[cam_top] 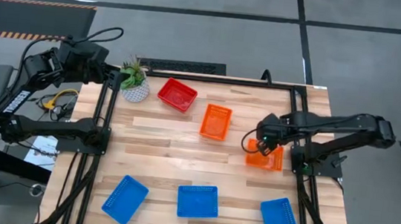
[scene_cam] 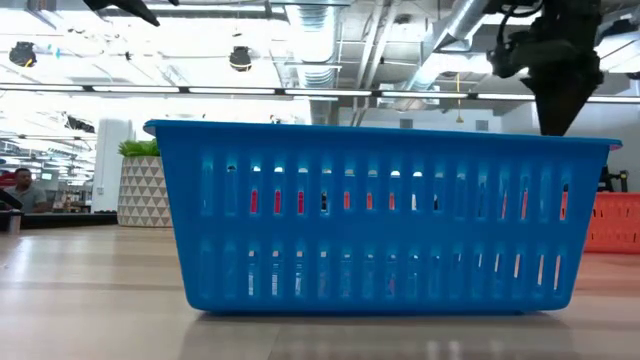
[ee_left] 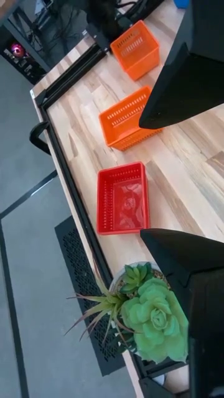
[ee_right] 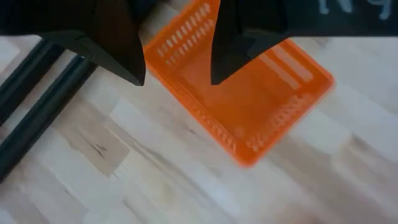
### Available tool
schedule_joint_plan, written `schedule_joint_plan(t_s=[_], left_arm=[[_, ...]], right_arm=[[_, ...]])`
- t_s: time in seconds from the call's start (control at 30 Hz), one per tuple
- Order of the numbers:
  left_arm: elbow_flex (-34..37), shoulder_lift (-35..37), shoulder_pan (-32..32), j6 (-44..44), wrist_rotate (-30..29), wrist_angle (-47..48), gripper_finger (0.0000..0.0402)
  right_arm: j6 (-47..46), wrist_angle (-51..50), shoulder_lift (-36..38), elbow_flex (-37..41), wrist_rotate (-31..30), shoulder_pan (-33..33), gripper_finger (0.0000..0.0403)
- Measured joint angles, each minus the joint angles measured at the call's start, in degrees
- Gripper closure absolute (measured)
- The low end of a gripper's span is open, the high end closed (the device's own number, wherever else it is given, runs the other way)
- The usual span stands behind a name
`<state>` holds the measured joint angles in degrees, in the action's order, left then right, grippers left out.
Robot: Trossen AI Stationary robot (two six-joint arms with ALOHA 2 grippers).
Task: Stack baskets by color
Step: Stack the right orange bin on top of the left orange bin
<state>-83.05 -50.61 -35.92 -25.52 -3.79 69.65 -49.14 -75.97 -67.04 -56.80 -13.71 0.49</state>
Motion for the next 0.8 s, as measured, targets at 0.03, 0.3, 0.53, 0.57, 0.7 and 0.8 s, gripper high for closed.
schedule_joint_plan(t_s=[0.03, 0.3, 0.53, 0.57, 0.7, 0.8], left_arm=[[0.0, 0.0, 0.0, 0.0, 0.0, 0.0, 0.0139], [0.0, 0.0, 0.0, -0.2, 0.0, 0.0, 0.0139], [0.0, 0.0, 0.0, -0.3, 0.0, 0.0, 0.0139], [0.0, 0.0, 0.0, -0.3, 0.0, 0.1, 0.0139], [0.0, 0.0, 0.0, -0.3, 0.0, 0.3, 0.0139], [0.0, 0.0, 0.0, -0.3, 0.0, 0.3, 0.0139]], right_arm=[[1.4, -0.1, -0.8, 0.0, 0.4, 0.2, 0.0200], [10.8, 0.2, -8.7, 0.0, 1.9, 0.7, 0.0200], [15.9, 1.4, -13.9, 0.0, 1.9, 0.7, 0.0201], [16.3, 1.9, -14.3, 0.0, 1.9, 0.6, 0.0201], [16.7, 4.1, -16.1, 0.0, 1.9, 0.6, 0.0201], [16.8, 6.8, -17.3, 0.0, 1.9, 0.6, 0.0201]])
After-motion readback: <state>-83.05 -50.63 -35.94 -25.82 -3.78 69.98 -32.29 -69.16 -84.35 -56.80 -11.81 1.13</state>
